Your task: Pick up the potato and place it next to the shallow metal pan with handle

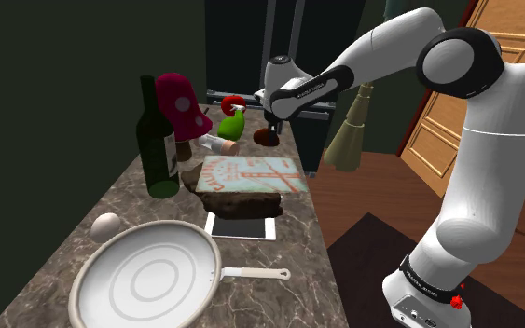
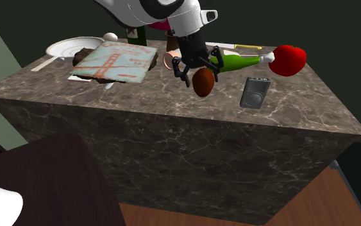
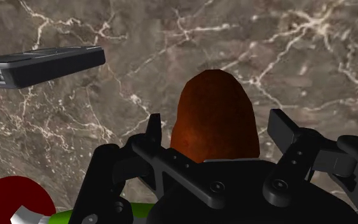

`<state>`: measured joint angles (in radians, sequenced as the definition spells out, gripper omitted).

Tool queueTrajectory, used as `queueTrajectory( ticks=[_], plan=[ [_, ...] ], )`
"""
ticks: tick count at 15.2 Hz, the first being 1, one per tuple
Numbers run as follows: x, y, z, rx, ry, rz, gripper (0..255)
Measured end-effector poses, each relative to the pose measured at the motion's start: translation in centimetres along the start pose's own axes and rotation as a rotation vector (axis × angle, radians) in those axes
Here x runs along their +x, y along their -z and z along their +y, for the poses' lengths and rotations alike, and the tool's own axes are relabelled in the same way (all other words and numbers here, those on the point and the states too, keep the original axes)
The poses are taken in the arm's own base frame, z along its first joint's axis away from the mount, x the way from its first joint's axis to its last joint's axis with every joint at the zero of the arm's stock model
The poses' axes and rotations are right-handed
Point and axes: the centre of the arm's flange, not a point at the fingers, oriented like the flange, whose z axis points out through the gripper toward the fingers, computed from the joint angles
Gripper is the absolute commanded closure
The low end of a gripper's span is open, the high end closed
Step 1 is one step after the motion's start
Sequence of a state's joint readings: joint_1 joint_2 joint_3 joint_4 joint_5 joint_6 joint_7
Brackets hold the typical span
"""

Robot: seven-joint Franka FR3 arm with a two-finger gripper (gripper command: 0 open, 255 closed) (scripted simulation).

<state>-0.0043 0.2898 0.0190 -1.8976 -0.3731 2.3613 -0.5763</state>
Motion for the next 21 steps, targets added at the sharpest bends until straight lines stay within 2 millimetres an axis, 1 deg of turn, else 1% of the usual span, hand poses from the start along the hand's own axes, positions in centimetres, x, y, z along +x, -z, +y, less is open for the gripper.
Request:
queueTrajectory(
  ticks=[1,2,12,15,21],
  plan=[
    [0.0,0.0,0.0,0.0,0.0,0.0,0],
    [0.0,0.0,0.0,0.0,0.0,0.0,255],
    [0.0,0.0,0.0,-0.001,-0.001,0.0,255],
    [-0.1,1.0,0.3,0.0,0.0,0.0,255],
    [-0.2,4.0,1.2,0.0,0.0,0.0,255]
  ],
)
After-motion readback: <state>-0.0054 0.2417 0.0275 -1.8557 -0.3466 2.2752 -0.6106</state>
